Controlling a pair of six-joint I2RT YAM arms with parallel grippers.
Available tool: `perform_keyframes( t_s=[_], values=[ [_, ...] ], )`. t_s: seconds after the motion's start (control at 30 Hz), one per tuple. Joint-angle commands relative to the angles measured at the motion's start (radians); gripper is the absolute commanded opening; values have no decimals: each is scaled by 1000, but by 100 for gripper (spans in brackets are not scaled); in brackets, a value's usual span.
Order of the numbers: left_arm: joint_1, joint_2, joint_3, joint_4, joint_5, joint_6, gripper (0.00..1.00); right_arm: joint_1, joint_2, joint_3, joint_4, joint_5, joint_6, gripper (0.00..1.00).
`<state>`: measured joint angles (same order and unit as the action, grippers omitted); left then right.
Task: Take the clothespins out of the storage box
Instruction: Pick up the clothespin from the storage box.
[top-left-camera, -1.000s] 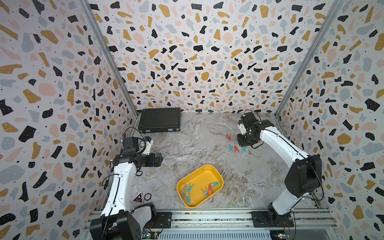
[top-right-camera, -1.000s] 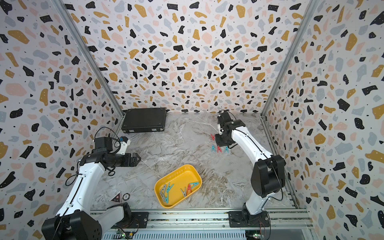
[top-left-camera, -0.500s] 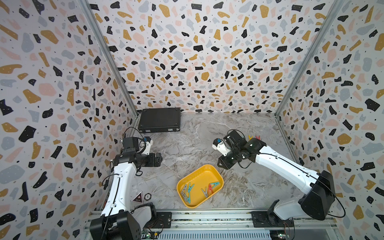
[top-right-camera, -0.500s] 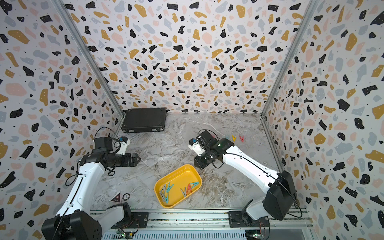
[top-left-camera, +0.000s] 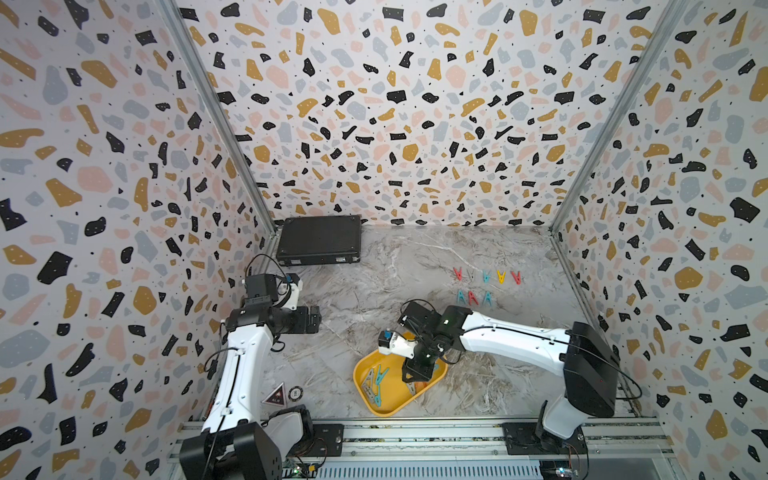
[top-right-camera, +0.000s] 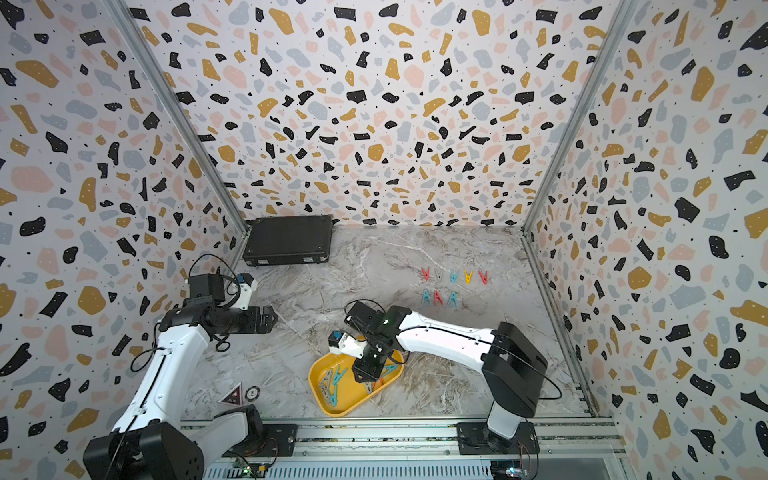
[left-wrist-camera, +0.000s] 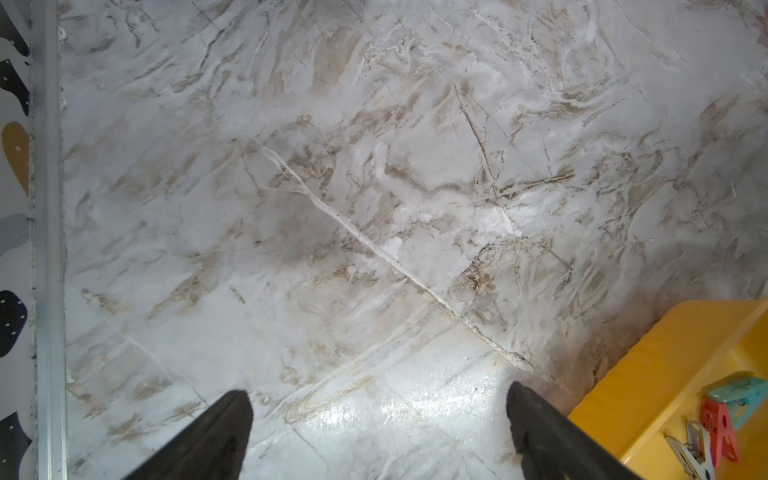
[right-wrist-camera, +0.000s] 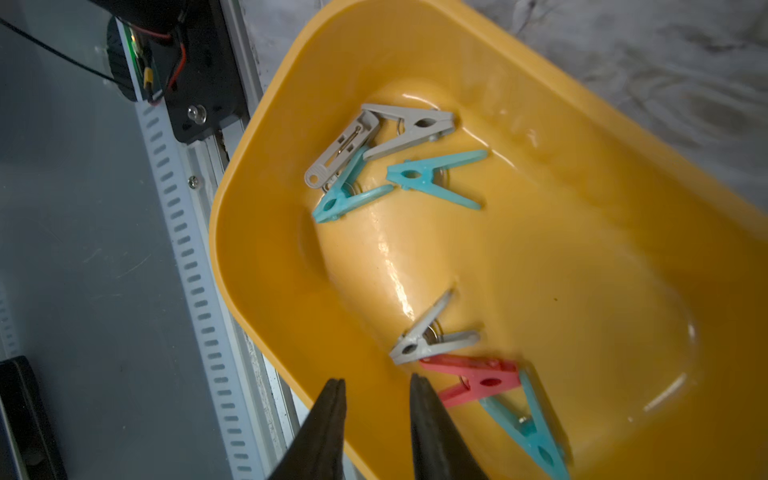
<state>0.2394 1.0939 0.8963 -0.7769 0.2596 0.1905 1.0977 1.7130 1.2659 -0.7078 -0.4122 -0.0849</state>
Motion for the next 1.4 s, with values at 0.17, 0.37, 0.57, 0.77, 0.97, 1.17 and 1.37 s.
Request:
perform_keyframes(
  t_s=[0.17,0.37,0.57,0.77,0.97,1.17,1.37],
  values=[
    [20,-1,5,18,-20,-7,100,56,55,97,13,15,-164,39],
    [26,-1,5,19,-23,-6,100,57,113,129,41,66,-209,42],
    [26,3,5,18,-20,-6,100,57,159,146,75,111,-237,43],
    [29,3,6,19,-20,-6,100,57,184,176,84,139,-262,43],
    [32,3,6,18,-20,-7,100,57,217,191,106,169,-279,43],
    [34,5,8,16,-18,-6,100,57,240,198,120,186,-289,43],
    [37,5,9,16,-14,-7,100,57,275,216,112,188,-300,43]
  ],
)
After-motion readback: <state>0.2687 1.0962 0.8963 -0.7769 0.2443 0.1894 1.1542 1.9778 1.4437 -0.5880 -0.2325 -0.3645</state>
